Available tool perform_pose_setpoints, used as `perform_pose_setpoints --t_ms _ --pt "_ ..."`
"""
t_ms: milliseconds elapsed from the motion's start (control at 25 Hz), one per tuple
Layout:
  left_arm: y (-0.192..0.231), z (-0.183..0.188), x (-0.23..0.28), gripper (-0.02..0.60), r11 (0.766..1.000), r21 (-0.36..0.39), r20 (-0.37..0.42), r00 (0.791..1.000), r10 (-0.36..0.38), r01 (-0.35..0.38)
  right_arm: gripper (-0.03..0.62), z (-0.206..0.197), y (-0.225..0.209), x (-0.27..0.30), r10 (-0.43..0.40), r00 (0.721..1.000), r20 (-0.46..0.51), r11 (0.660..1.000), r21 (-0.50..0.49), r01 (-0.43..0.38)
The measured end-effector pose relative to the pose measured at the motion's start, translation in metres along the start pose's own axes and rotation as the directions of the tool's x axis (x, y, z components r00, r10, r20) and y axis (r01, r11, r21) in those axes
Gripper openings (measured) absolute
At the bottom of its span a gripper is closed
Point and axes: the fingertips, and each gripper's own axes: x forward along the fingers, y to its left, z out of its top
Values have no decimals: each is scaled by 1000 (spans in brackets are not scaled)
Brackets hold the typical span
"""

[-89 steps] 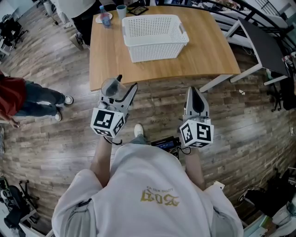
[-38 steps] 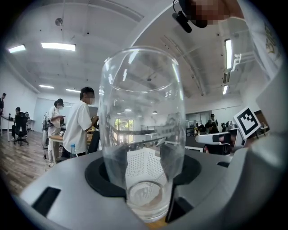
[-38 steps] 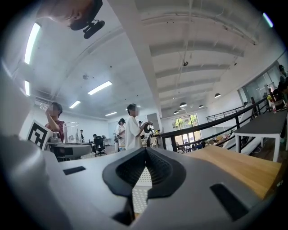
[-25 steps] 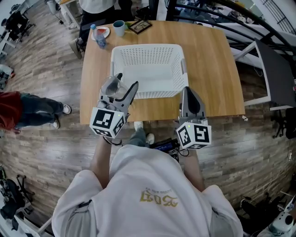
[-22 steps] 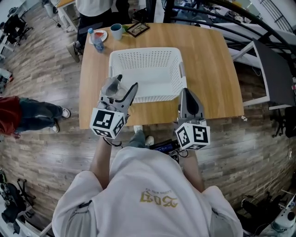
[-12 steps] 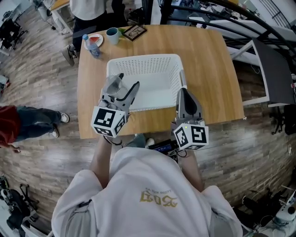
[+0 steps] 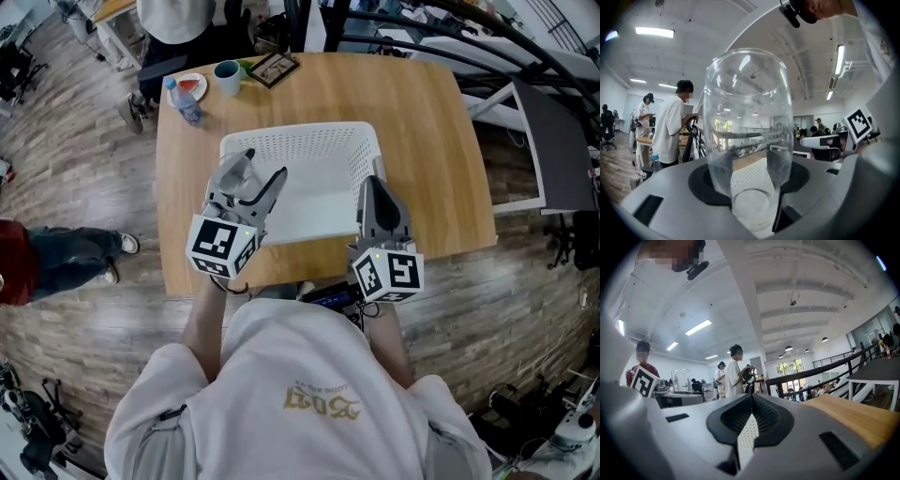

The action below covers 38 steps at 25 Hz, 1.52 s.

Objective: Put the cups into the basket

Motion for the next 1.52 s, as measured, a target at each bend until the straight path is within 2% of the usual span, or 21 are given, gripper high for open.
perform_pose_setpoints --t_ms 240,480,760,1040,1280,1520 --pt "-1 -7 7 256 1000 1 -16 1000 -11 11 11 -2 1 9 14 1000 -14 1000 -8 -14" --pt "-1 -18 22 256 999 33 -56 998 -14 16 11 -5 13 29 100 993 -58 994 -45 -103" --pt "-3 -29 40 256 1000 20 -74 997 -15 16 11 -8 14 46 159 983 -91 985 -51 -164" --pt "-7 -54 63 256 999 -8 -134 990 -49 48 11 -23 19 60 227 963 -144 971 -43 -236" --pt "-9 -67 73 256 998 -6 -176 983 -62 62 11 -29 24 72 270 945 -187 959 -32 -281" --pt "-9 -86 89 256 996 13 -232 969 -85 91 11 -47 28 87 307 914 -266 946 -22 -324"
